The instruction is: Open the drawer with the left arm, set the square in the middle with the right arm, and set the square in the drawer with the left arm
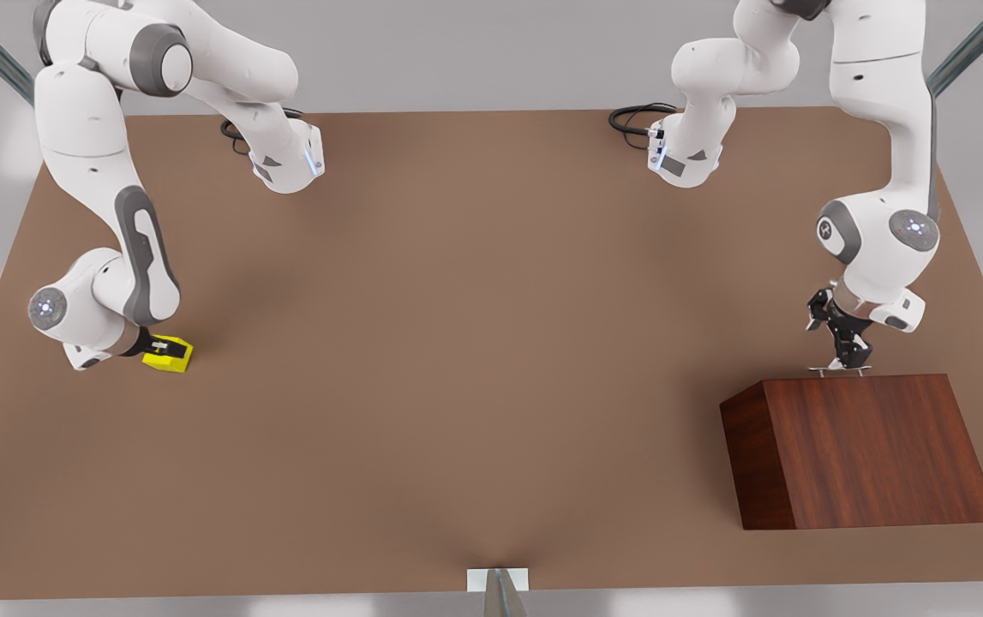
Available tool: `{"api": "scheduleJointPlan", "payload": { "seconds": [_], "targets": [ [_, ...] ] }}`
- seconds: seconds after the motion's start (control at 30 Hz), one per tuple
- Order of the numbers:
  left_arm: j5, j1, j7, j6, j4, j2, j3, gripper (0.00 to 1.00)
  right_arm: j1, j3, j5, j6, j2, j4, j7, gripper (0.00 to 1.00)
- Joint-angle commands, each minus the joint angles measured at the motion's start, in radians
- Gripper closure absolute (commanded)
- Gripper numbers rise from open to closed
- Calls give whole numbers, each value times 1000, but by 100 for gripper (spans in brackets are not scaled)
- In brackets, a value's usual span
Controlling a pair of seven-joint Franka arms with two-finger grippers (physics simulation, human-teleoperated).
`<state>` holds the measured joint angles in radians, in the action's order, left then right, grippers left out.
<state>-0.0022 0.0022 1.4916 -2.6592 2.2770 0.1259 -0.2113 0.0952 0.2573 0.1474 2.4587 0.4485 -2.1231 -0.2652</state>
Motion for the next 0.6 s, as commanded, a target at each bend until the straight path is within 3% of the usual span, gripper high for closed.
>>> {"api": "scheduleJointPlan", "payload": {
  "seconds": [0.0,0.1,0.57],
  "targets": [
    [5,7,105,-42,-1,6,0,0,0,-1,1,20,4,0,-78,6],
    [5,15,78,-53,-1,8,0,0,1,-1,6,17,12,3,-77,25],
    [5,38,56,-85,-1,58,0,0,0,-3,4,43,33,12,-77,24]
  ]
}}
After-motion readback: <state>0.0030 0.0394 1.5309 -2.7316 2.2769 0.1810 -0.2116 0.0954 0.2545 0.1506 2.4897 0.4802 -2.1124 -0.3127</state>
